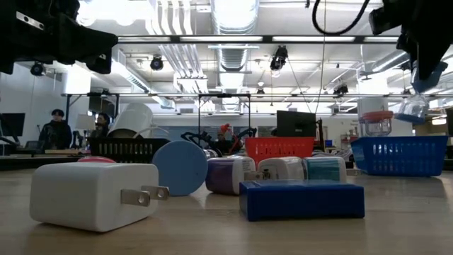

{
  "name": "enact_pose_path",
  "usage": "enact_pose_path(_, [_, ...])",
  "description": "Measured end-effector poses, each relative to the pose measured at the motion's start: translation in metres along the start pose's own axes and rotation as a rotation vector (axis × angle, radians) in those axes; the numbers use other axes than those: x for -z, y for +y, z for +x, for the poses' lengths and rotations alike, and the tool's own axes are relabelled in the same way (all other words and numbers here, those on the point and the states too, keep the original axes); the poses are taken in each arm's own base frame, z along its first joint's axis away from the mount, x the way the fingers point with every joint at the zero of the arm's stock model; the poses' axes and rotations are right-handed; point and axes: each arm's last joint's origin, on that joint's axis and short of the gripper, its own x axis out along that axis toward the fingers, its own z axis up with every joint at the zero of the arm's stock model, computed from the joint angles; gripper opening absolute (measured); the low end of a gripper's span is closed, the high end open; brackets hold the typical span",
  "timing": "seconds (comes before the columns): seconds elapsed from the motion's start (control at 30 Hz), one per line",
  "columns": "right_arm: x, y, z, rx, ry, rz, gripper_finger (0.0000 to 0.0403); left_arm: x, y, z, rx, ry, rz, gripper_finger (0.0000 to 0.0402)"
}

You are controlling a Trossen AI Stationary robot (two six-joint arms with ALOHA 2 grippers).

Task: Pick & Place Office items
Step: Put the right light blue hourglass into the blue bin

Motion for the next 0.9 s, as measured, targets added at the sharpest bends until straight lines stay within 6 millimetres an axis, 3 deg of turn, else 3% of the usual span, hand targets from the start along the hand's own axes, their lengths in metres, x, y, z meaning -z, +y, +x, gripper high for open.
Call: enact_pose_path(0.9, [-0.048,0.000,0.043,0.107,0.167,-0.170,0.0192,0.001,0.000,0.000,0.000,0.007,0.002,0.0007])
